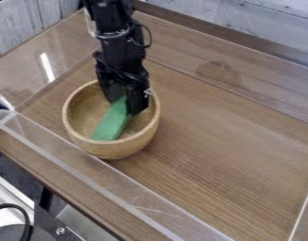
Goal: Remove the green block from inside the brown bowl and put it on the table
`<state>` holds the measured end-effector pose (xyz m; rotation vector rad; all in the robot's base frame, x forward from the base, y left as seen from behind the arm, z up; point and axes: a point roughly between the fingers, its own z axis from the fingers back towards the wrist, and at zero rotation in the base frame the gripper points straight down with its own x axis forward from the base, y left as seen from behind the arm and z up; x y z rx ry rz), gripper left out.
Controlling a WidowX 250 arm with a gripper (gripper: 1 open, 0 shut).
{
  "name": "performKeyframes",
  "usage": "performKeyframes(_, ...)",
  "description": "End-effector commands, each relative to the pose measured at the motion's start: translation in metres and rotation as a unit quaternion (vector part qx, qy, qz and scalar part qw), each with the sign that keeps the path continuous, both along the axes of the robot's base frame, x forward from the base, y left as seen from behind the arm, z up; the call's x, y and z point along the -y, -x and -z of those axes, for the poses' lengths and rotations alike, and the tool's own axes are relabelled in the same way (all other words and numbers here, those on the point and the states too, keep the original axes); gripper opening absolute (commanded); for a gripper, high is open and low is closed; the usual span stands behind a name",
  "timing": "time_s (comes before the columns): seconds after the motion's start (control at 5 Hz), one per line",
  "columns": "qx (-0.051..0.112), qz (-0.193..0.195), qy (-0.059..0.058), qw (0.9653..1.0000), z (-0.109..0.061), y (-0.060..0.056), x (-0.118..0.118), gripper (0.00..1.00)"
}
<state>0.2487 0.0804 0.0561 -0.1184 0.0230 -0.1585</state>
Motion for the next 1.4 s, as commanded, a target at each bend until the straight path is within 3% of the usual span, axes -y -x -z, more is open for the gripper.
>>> performKeyframes(0.0, 0.017, 0.015, -0.011, 0.9997, -0.012, -0.016, -0.005, 1.0)
performKeyframes(0.4, 0.006, 0.005, -0.034, 0.9994, -0.016, -0.015, -0.001, 1.0)
performKeyframes(0.8, 0.013, 0.017, -0.03, 0.9993, 0.001, -0.013, -0.007, 1.0)
performKeyframes(1.2, -0.001, 0.029, -0.039, 0.9988, 0.011, -0.01, -0.011, 1.0)
